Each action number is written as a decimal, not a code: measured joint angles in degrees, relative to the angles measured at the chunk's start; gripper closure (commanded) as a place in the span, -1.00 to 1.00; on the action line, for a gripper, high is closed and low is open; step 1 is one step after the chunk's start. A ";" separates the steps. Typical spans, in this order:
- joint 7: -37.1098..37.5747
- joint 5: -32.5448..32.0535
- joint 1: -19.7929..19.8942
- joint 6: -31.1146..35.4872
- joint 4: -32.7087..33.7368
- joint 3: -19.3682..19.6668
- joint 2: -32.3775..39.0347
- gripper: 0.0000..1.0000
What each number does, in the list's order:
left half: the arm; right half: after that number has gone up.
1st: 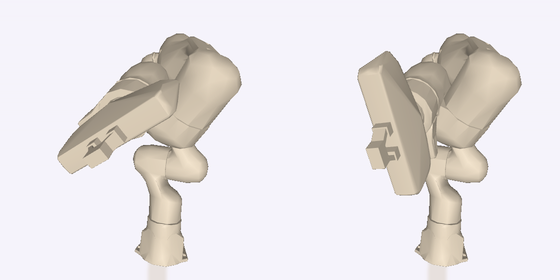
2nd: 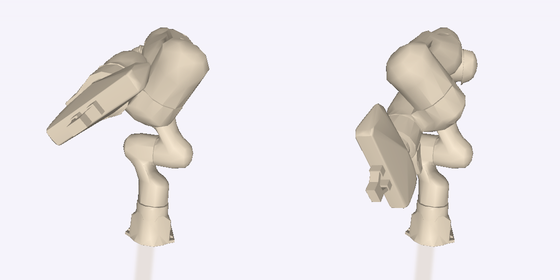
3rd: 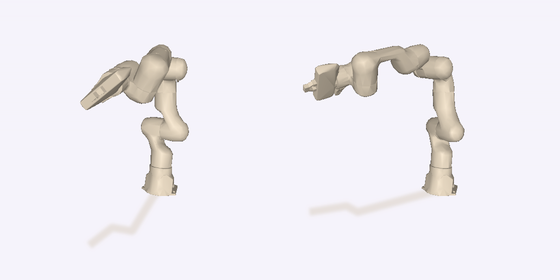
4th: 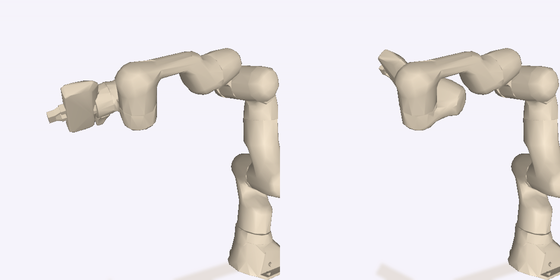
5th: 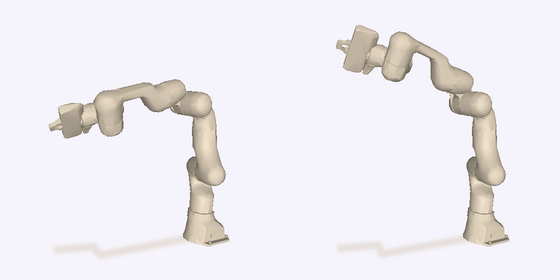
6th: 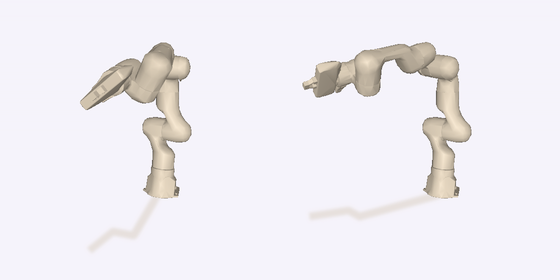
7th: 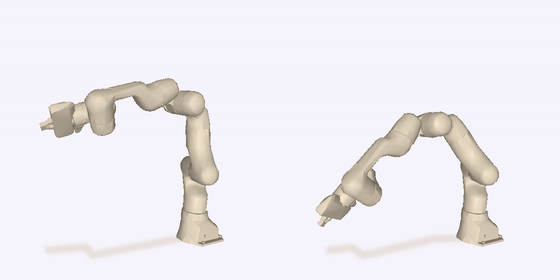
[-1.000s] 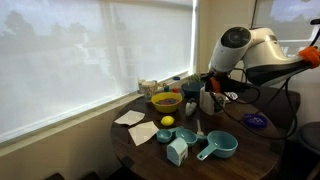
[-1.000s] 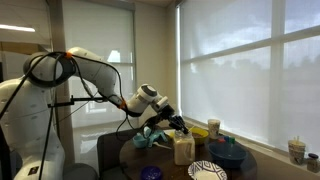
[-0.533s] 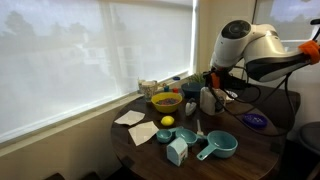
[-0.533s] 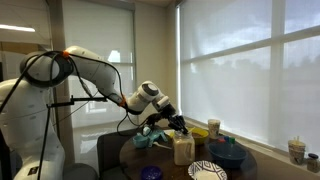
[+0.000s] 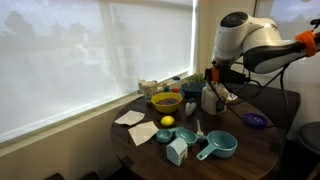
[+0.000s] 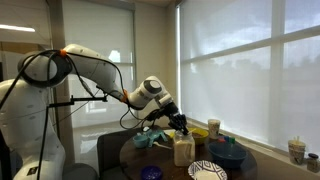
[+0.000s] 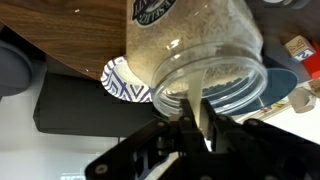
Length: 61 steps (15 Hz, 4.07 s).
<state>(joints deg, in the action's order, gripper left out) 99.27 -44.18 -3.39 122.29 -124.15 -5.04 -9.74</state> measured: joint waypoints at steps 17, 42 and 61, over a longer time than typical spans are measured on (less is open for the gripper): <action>-2.49 8.95 2.16 -3.24 5.52 1.71 -0.41 0.93; -37.48 30.93 4.70 -5.15 -12.28 4.07 -20.26 0.93; -35.66 12.38 14.37 7.30 -30.27 -6.99 -26.21 0.93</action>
<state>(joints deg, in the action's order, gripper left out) 63.61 -31.81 10.98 129.59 -154.43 -12.03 -35.95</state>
